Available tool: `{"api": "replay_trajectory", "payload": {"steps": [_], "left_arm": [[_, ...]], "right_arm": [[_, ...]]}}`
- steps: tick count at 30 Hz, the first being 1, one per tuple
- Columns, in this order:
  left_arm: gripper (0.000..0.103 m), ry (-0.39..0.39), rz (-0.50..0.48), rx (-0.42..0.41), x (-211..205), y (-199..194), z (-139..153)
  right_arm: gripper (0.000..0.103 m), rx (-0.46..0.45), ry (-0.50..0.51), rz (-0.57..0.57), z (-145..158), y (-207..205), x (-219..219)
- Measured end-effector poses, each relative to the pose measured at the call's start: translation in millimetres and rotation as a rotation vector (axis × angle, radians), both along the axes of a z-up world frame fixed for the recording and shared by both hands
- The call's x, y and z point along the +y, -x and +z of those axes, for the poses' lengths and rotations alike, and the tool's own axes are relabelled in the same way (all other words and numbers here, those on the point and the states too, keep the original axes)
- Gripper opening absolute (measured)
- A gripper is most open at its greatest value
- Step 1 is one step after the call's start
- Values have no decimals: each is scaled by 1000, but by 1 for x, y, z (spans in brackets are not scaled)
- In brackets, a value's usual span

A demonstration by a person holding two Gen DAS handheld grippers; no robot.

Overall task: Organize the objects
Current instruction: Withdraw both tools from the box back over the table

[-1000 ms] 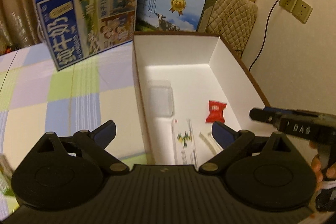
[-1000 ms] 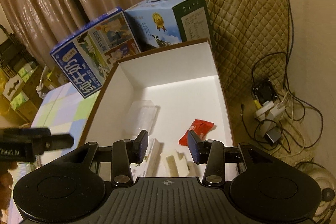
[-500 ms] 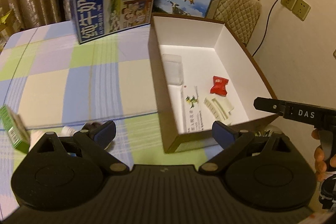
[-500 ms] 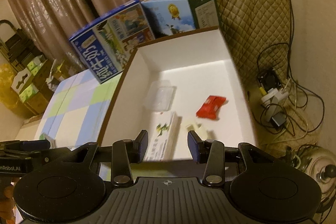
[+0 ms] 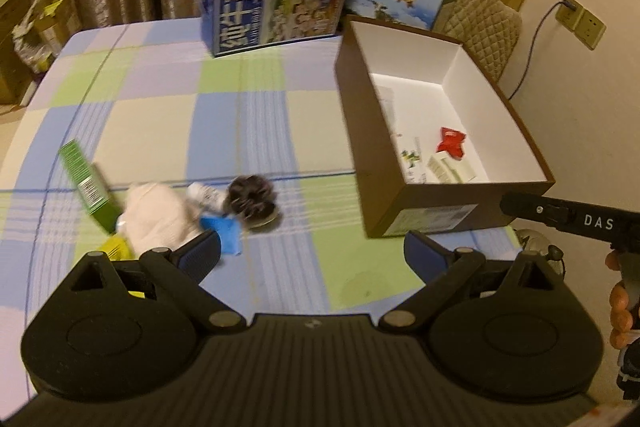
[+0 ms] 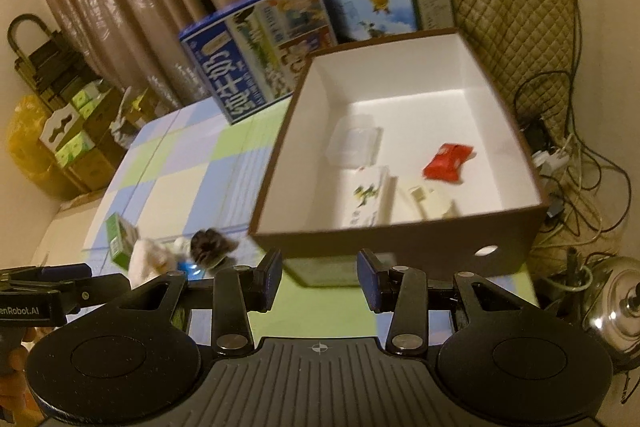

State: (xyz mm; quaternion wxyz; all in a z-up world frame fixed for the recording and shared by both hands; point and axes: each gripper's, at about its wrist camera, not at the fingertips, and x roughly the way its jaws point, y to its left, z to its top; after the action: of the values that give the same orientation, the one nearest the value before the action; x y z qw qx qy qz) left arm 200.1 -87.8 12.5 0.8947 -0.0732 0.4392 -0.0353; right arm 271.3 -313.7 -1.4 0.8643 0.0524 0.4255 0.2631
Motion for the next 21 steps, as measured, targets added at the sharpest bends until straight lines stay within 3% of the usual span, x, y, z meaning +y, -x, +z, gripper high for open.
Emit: {"api": "replay_trajectory", "payload": {"steps": [21], "left_arm": [[96, -1, 227, 76, 107, 67, -23]], "right_arm": [[39, 78, 46, 191, -33, 46, 100]]}}
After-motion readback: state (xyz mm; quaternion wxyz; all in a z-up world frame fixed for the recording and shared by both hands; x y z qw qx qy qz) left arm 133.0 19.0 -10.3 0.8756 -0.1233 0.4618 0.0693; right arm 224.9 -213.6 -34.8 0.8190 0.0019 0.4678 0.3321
